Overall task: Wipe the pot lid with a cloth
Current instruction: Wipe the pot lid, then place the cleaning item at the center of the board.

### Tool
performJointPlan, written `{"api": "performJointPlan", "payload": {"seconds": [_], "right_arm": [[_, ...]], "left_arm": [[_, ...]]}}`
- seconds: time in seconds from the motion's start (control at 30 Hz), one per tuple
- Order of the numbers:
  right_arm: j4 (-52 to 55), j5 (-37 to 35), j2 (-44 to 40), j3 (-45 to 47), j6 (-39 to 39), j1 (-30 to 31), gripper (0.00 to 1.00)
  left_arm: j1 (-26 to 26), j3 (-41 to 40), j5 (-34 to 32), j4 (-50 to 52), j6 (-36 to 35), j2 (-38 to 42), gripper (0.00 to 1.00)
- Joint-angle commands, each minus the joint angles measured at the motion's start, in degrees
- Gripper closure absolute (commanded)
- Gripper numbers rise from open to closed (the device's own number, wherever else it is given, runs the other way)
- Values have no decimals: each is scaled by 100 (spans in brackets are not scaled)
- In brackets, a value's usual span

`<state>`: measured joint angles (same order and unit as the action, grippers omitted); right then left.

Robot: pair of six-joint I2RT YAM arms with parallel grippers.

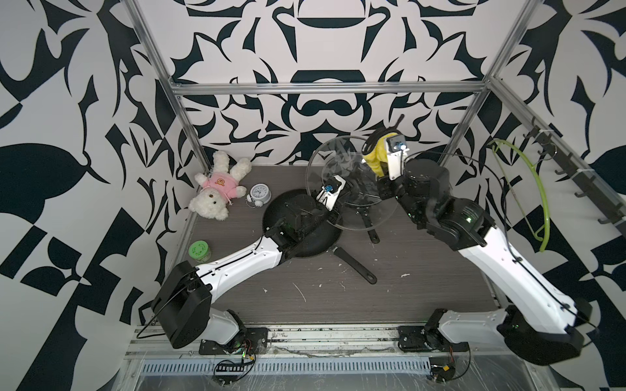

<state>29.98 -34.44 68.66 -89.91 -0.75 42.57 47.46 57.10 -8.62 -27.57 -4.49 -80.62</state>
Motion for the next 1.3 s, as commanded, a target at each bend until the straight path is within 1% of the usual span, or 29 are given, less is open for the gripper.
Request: {"api": "performJointPlan", "payload": {"seconds": [0.0, 0.1, 0.23, 0.33, 0.47, 0.63, 0.8, 0.93, 0.97, 1.0, 1.2, 1.27], "right_arm": [[-455, -367, -524, 573, 618, -234, 100], [-377, -309, -963, 1241, 1174, -548, 100], [-213, 22, -1294, 2074, 1850, -971, 100], [-213, 289, -1373, 2511, 2171, -1184, 100], [-197, 597, -1283, 2911, 2525, -1422, 100], [-300, 1101, -956, 3473, 3045, -1729, 100], [-705, 1746, -585, 4133, 3468, -2169, 100], [-1319, 2273, -199, 4789, 3712, -2409, 100], [-1446, 2282, -98, 4904, 3773, -2448, 100], [-1578, 2511, 51, 5013, 3822, -2468, 100], [-2182, 2756, 843, 5320, 4047, -2494, 100], [-2250, 2717, 985, 5375, 4073, -2491, 100]], "left_arm": [[-13, 407, -486, -240, 679, 516, 100], [-38, 624, -744, 493, 1041, 621, 100], [-61, 815, -921, 1223, 1266, 714, 100], [-76, 864, -1023, 1515, 1327, 916, 100], [-118, 1187, -1152, 2307, 1437, 904, 100], [-304, 1548, -1125, 3234, 1773, 855, 100], [-410, 1547, -1055, 3353, 1853, 899, 100], [-461, 1608, -1005, 3450, 1916, 894, 100], [-472, 1619, -1009, 3484, 1935, 890, 100], [-476, 1640, -993, 3507, 1943, 881, 100], [-520, 1722, -939, 3678, 2005, 820, 100], [-532, 1730, -912, 3704, 2014, 814, 100]]}}
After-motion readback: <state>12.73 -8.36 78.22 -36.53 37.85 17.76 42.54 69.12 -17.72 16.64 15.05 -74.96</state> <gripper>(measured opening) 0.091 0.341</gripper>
